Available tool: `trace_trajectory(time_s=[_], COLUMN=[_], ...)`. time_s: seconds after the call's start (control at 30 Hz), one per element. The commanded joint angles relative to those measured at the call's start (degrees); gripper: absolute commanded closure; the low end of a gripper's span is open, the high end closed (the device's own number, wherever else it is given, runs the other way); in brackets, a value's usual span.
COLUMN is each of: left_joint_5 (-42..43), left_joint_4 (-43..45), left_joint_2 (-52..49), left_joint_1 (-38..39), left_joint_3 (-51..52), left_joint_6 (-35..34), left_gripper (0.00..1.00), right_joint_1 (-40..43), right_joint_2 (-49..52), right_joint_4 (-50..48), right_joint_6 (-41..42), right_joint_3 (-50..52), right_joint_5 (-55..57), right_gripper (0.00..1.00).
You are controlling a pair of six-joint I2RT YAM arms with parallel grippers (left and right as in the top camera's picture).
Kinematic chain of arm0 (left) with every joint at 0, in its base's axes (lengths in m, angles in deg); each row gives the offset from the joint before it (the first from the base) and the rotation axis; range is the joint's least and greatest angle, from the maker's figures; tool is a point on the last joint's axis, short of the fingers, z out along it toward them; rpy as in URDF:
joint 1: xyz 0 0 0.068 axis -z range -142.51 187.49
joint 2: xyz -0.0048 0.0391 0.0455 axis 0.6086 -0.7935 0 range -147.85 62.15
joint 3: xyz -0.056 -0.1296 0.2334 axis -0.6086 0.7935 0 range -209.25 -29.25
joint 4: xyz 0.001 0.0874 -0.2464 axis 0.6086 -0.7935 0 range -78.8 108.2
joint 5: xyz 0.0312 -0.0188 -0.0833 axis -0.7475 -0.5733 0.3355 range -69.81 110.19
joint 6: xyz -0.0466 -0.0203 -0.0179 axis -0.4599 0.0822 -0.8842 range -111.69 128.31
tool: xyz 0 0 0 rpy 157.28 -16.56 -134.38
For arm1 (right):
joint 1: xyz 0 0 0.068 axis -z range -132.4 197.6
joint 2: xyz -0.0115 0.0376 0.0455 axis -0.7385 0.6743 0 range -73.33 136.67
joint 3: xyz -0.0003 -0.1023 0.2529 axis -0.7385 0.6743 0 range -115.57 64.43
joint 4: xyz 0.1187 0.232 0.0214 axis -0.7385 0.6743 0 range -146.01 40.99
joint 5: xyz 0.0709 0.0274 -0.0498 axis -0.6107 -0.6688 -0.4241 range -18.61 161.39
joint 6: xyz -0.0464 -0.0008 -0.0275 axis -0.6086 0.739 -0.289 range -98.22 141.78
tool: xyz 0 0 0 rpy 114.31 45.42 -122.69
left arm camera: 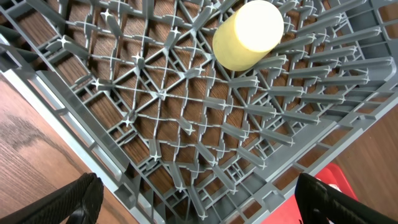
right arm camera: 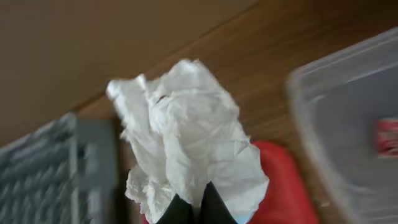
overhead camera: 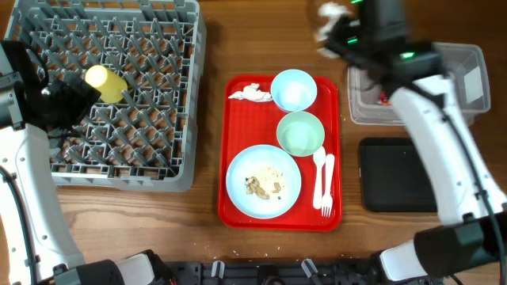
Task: Sort waste into correct bins and load items into the dishwasher rack
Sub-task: 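Drop the napkin into the clear plastic bin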
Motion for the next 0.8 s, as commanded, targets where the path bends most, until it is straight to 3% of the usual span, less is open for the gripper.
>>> trace_trajectory(time_s=[0.0,0.17,0.2,0.23,0.3,0.47,0.63,0.7,0.77], left_joint_5=[-0.6,-0.6,-0.6,-0.6,-0.6,-0.6,-0.6,-0.6,-0.6], left_joint_4=[0.2,0.2,0.2,0.2,0.2,0.2,0.2,0.2,0.2], left_joint_2=[0.0,0.0,0.0,0.0,0.0,0.0,0.0,0.0,0.0], left_joint_1=[-0.3,-0.3,-0.3,-0.3,-0.3,-0.3,-0.3,-0.3,-0.3], left_joint_3=[0.0,0.0,0.0,0.0,0.0,0.0,0.0,0.0,0.0], left_joint_6=[-0.3,-0.3,-0.4,-0.3,-0.3,-0.4,-0.3,-0.4,-0.3], left_gripper=[0.00,0.00,0.00,0.00,0.00,0.00,0.00,0.00,0.00], right_joint_1=[8.8,16.3,17.1,17.7,18.3,17.6,15.4,12.4,7.9], right_joint_2=[1.4,5.6,6.7,7.8,9.5,10.5,10.5,10.5,10.5], right_joint_4=[1.0,-0.8,-1.0,-0.7,0.5,2.1,-0.6,-0.9,-0.3], right_joint_6=[0.4,-5.8,-7.1,-7.4,-7.1,-7.3,-23.8,-24.1,-24.1], right_joint_3=[-0.2,-0.1,-0.1,-0.1,-0.1,-0.1,-0.1,-0.1,-0.1], right_joint_5=[2.6,2.6,2.6,2.6,2.1,-4.4,-44.4,-47.7,-43.4], right_gripper=[0.96,0.93,0.80,0.55,0.35,0.32,0.36,0.36,0.36])
